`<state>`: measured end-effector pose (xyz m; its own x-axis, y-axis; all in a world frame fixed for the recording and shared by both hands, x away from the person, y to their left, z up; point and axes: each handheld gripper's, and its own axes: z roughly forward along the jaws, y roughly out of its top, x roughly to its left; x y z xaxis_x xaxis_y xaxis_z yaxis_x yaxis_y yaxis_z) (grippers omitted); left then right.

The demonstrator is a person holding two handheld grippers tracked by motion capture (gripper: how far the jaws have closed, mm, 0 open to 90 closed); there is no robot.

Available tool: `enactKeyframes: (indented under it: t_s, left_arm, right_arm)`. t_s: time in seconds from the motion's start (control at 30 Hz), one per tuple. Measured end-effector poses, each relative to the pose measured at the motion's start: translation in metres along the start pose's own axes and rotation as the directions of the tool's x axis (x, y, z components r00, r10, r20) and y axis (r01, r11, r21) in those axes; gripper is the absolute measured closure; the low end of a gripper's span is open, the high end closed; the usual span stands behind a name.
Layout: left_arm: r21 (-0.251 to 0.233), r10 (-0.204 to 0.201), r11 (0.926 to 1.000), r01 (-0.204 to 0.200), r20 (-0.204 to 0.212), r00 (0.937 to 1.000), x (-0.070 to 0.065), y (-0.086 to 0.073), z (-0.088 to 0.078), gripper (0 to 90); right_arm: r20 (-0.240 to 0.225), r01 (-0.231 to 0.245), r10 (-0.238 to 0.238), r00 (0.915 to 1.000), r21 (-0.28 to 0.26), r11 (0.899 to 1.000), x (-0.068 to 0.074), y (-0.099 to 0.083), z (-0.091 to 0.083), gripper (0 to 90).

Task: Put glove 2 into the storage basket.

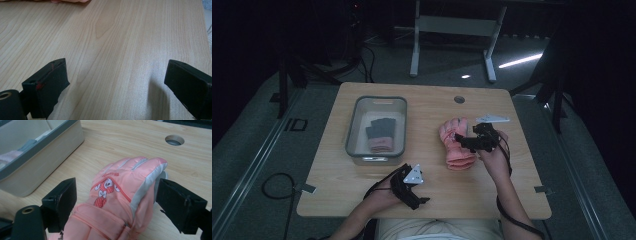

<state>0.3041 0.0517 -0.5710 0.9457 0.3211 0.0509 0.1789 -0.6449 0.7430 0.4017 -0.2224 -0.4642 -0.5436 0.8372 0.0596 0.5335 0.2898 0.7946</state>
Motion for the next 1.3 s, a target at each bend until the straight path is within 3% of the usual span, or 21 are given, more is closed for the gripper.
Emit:
enactKeyframes:
  t_s: [0.1,0.23,0.4,0.5,0.63,0.73,0.83,0.87,0.97,1.03,1.2,1.23,1.3]
  left_arm:
    - [-0.006,-0.003,1.0,0.003,-0.007,1.0,-0.001,0.002,-0.001,4.6]
    - [0.023,-0.009,0.9997,0.009,-0.019,0.9998,-0.003,0.006,0.003,4.6]
    - [0.012,-0.023,0.9997,0.023,-0.039,0.999,-0.005,0.017,0.005,4.6]
    - [-0.009,-0.028,0.9996,0.027,-0.04,0.9988,-0.005,0.028,0.003,4.7]
    - [0.022,-0.067,0.9974,0.068,-0.049,0.9965,-0.003,0.046,0.002,5.8]
    - [-0.011,-0.084,0.9964,0.084,-0.046,0.9954,0.001,0.061,0.0,5.8]
    - [-0.06,-0.086,0.9948,0.083,-0.052,0.995,0.007,0.083,-0.004,5.8]
    - [-0.074,-0.084,0.9941,0.079,-0.063,0.9945,0.008,0.088,-0.005,5.8]
    - [-0.1,-0.092,0.9915,0.083,-0.088,0.9919,0.016,0.106,-0.008,6.0]
    - [-0.104,-0.098,0.9908,0.087,-0.111,0.9889,0.022,0.114,-0.009,8.6]
    - [-0.123,-0.11,0.988,0.093,-0.14,0.984,0.038,0.131,-0.008,13.1]
    - [-0.151,-0.139,0.9815,0.117,-0.14,0.9804,0.047,0.136,-0.007,13.9]
    - [-0.157,-0.18,0.9752,0.156,-0.152,0.9719,0.059,0.139,-0.005,14.5]
  right_arm:
    - [-0.019,0.018,-0.018,0.9997,-0.013,1.0,-0.003,-0.001,-0.005,16.0]
    - [-0.047,0.084,-0.086,0.9952,-0.033,0.996,-0.007,-0.003,-0.013,14.4]
    - [-0.04,0.118,-0.12,0.992,-0.05,0.992,-0.016,-0.006,-0.024,13.9]
    - [-0.057,0.119,-0.121,0.991,-0.037,0.992,-0.017,-0.006,-0.027,13.9]
    - [-0.1,0.123,-0.126,0.987,-0.036,0.992,-0.017,-0.008,-0.033,13.3]
    - [-0.11,0.099,-0.103,0.9886,-0.039,0.994,-0.021,-0.008,-0.035,12.9]
    - [-0.139,0.042,-0.05,0.9891,-0.06,0.997,-0.025,-0.008,-0.038,13.5]
    - [-0.167,0.014,-0.025,0.9856,-0.066,0.998,-0.026,-0.009,-0.039,13.5]
    - [-0.169,0.031,-0.044,0.9845,-0.082,0.996,-0.026,-0.007,-0.04,13.8]
    - [-0.205,-0.003,-0.019,0.9786,-0.107,0.994,-0.03,-0.004,-0.04,13.8]
    - [-0.179,0.001,-0.022,0.9836,-0.115,0.993,-0.036,0.0,-0.036,13.8]
    - [-0.191,-0.028,0.008,0.9815,-0.104,0.994,-0.039,0.0,-0.032,14.3]
    - [-0.204,-0.047,0.027,0.9787,-0.095,0.994,-0.04,0.0,-0.027,13.5]
